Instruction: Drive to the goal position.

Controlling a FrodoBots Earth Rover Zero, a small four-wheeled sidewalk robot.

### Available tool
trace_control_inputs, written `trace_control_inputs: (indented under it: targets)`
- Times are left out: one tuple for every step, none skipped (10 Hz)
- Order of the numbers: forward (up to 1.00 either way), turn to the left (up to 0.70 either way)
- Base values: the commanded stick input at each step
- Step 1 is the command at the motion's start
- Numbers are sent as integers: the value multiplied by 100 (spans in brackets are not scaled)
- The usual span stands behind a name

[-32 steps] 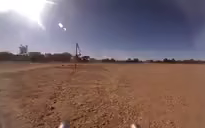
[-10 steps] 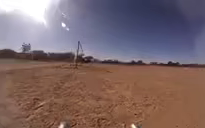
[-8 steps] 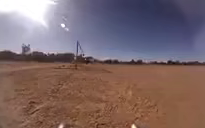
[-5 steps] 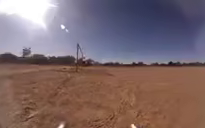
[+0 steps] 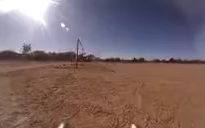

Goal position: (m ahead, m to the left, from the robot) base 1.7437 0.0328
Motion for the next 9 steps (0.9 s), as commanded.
trace_control_inputs:
  targets:
    - [50, 0]
    - [50, 0]
    - [50, 0]
    - [50, 0]
    - [50, 0]
    - [50, 0]
    - [50, 0]
    - [50, 0]
    - [50, 0]
